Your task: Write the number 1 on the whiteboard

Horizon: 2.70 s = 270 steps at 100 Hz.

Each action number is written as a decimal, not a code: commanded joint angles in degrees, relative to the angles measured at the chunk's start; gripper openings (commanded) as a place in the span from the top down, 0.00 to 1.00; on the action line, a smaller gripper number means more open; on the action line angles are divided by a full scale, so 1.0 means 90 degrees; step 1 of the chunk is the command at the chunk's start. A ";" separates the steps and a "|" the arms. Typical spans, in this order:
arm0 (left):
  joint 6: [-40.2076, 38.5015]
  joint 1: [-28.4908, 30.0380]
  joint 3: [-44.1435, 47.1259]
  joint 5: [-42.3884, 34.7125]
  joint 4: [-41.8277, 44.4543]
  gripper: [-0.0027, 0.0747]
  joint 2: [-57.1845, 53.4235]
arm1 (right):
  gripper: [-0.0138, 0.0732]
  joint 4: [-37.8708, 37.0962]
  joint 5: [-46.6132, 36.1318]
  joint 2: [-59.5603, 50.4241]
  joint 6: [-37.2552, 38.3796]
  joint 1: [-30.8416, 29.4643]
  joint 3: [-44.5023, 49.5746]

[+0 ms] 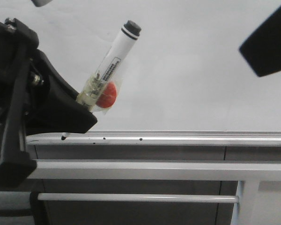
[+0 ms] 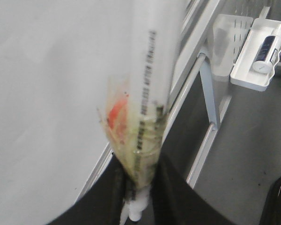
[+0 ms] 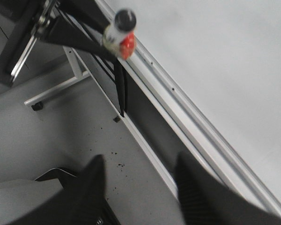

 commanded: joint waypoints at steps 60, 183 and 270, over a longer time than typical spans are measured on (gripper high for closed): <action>-0.0068 -0.0762 -0.0245 0.0054 0.0454 0.99 -0.0258 | 0.36 -0.0093 -0.1084 0.1723 -0.0090 0.0682 -0.1347; -0.0068 -0.0762 -0.0682 -0.0009 0.0795 0.55 -0.0269 | 0.92 -0.0132 -0.0725 0.1816 -0.0090 0.0682 -0.1418; -0.0759 -0.0762 0.0205 0.1951 -0.0820 0.99 -0.4004 | 0.91 -0.0549 -0.1822 -0.0442 0.0028 0.0154 -0.0123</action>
